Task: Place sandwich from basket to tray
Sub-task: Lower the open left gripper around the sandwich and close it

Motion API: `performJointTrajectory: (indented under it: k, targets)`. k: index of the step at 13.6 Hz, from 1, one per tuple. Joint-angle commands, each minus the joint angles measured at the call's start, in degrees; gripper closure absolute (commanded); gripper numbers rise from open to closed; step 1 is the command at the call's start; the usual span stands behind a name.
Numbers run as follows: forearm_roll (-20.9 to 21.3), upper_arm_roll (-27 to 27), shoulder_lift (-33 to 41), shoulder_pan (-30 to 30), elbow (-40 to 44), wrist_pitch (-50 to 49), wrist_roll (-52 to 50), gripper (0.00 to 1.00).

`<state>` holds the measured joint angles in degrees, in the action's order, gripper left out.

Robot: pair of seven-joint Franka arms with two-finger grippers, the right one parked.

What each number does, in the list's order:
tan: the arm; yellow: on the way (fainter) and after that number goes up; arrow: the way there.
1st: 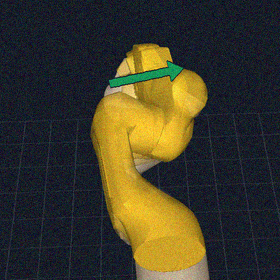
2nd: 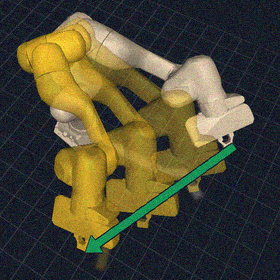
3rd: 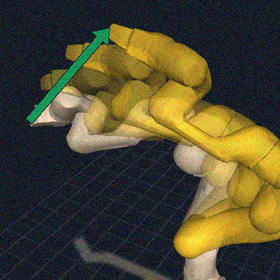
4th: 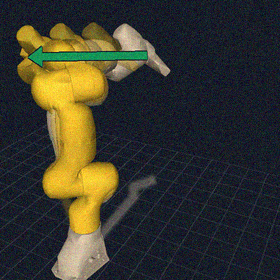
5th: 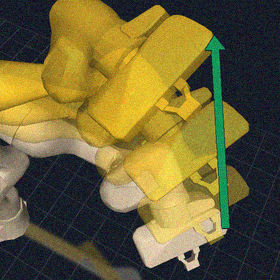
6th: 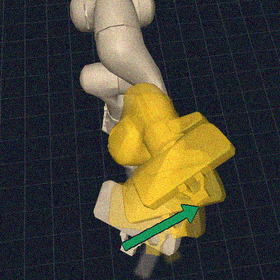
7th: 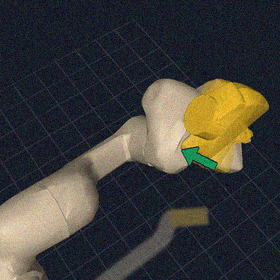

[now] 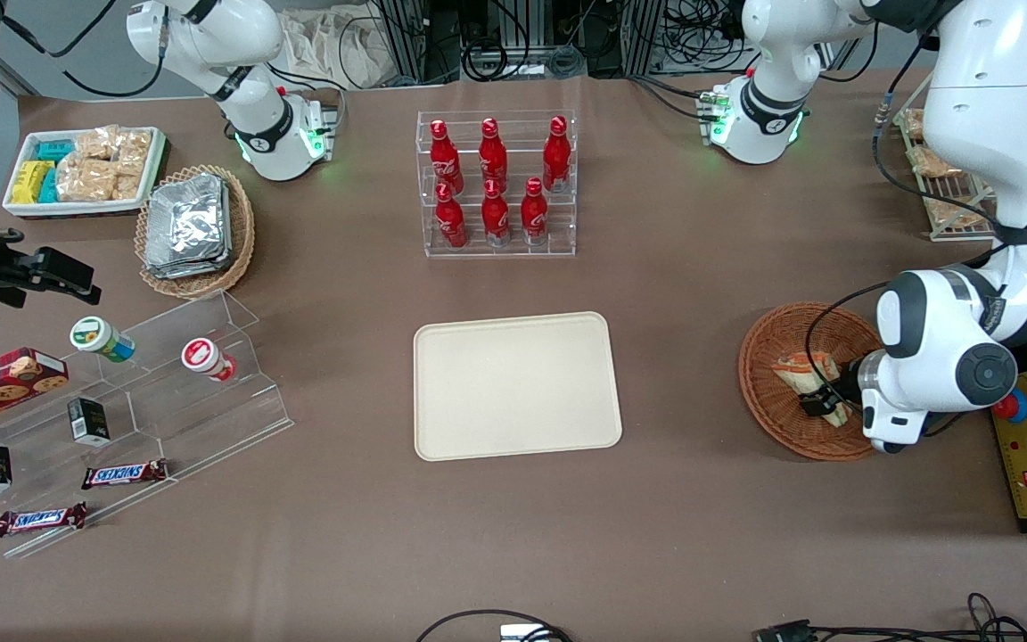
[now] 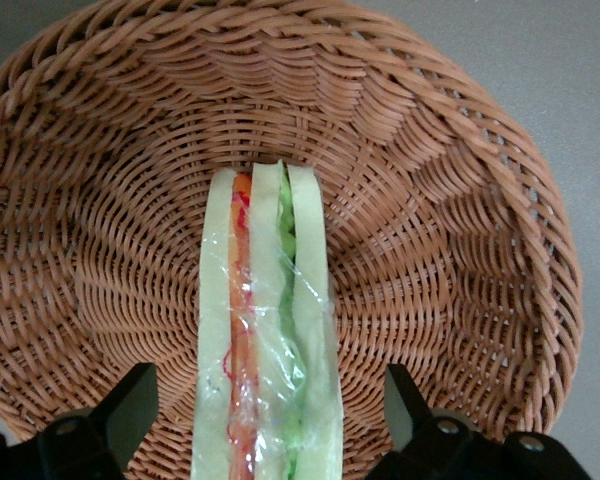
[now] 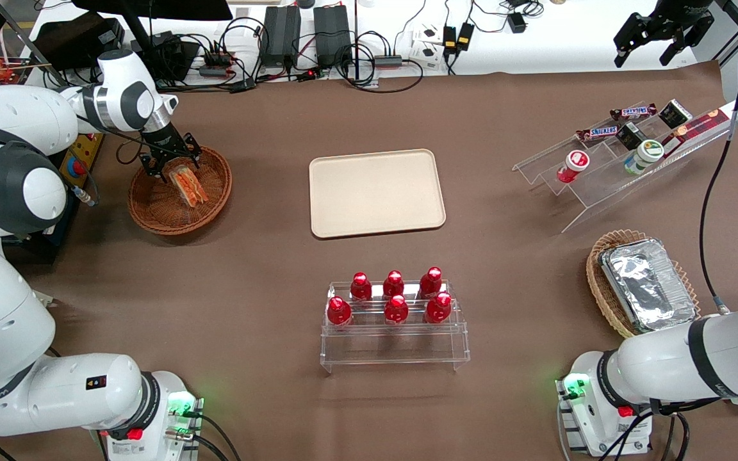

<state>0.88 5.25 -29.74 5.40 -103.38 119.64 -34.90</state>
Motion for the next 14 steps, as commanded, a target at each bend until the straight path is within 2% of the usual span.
performJointTrajectory:
  k: [1, 5, 7, 9, 11, 14]
  targets:
    - [-0.6, 0.4, -0.4, 0.6, -0.9, 1.0, -0.5, 0.0]
    - [-0.6, 0.4, -1.0, 0.6, -2.3, 3.1, -0.5, 0.06]
    - [-0.6, 0.4, -0.9, 0.6, -2.5, 3.4, -0.5, 0.22]
    - [-0.6, 0.4, -0.9, 0.6, -2.5, 3.3, -0.4, 0.52]
    - [-0.4, 0.4, -0.8, 0.5, -2.5, 3.0, -0.3, 0.63]
    - [-0.3, 0.5, 0.9, 0.4, -2.5, 1.5, 0.4, 0.71]
